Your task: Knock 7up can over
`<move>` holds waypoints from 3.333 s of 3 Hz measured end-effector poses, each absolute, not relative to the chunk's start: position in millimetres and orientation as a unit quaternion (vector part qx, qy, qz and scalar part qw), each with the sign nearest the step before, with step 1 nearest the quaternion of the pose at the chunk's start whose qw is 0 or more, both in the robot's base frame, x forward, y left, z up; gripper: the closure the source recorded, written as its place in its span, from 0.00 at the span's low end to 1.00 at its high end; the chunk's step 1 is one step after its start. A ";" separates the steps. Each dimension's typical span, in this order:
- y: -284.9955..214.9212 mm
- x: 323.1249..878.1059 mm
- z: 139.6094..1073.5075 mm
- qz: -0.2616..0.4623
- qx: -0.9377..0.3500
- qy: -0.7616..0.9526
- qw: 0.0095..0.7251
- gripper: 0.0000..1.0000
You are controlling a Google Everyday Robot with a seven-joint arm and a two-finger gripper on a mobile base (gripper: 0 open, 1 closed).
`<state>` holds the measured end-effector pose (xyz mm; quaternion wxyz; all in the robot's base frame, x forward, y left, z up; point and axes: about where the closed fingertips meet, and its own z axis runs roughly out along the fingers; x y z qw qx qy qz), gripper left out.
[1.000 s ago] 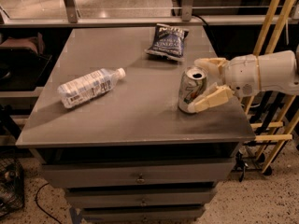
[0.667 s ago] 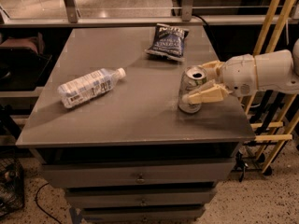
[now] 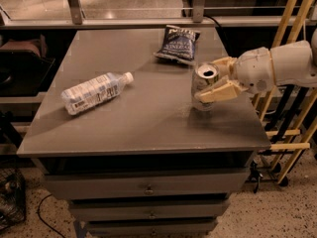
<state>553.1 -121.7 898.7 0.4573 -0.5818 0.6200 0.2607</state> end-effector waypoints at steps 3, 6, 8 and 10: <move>-93.8 542.8 907.9 0.079 -0.803 0.524 0.273 1.00; -82.0 515.2 858.4 -0.062 -0.896 0.435 0.060 1.00; -77.7 513.1 847.0 -0.065 -0.904 0.420 0.035 0.82; -78.1 512.6 847.9 -0.067 -0.904 0.420 0.036 0.35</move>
Offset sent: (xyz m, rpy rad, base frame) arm 0.0032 0.0170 0.0166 -0.7138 -0.2269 0.3521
